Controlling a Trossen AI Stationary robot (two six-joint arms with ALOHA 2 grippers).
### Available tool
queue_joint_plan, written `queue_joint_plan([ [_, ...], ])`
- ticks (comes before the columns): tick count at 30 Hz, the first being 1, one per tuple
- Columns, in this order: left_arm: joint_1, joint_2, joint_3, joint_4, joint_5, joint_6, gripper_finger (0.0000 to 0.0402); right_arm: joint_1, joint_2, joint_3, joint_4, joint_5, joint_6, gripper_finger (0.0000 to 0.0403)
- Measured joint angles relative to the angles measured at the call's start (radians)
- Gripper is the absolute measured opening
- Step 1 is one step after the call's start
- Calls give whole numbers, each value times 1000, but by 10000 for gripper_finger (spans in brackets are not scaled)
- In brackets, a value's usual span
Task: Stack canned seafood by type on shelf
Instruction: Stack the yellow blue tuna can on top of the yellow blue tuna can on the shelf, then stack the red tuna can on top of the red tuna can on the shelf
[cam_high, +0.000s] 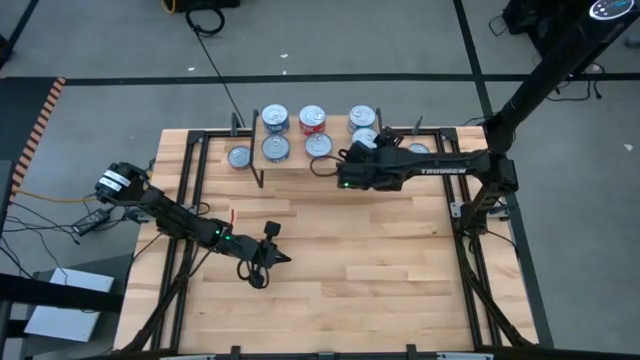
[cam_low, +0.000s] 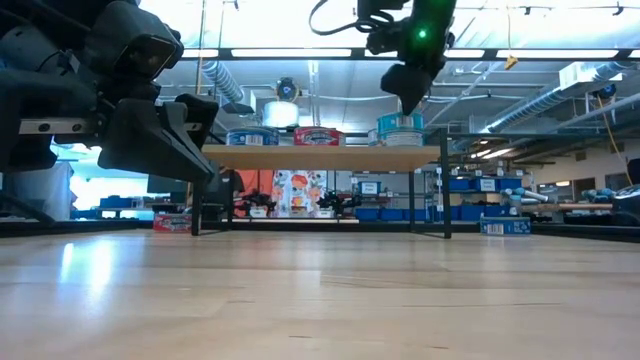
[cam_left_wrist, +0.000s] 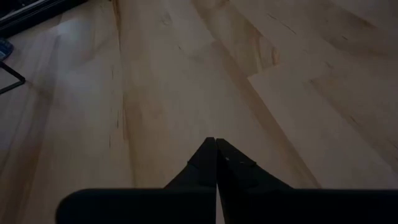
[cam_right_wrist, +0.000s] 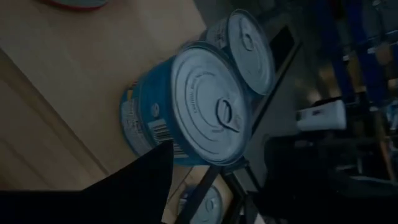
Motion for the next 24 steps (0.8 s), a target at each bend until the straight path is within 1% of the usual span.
queue_joint_plan([
  [3,0,0,0,0,0,0,3,-11,0,0,16,-31,-18,260],
  [7,0,0,0,0,0,0,3,-20,0,0,36,-42,-39,255],
  [12,0,0,0,0,0,0,3,-11,-4,0,37,-18,-46,226],
  [15,0,0,0,0,0,0,3,32,-12,0,63,-19,-64,195],
  [18,0,0,0,1,0,0,4,85,-15,0,74,-59,-76,156],
  [21,0,0,0,5,0,0,4,137,-16,-1,76,-114,-38,111],
  [24,0,0,0,4,0,0,4,189,-18,-40,134,-118,-10,62],
])
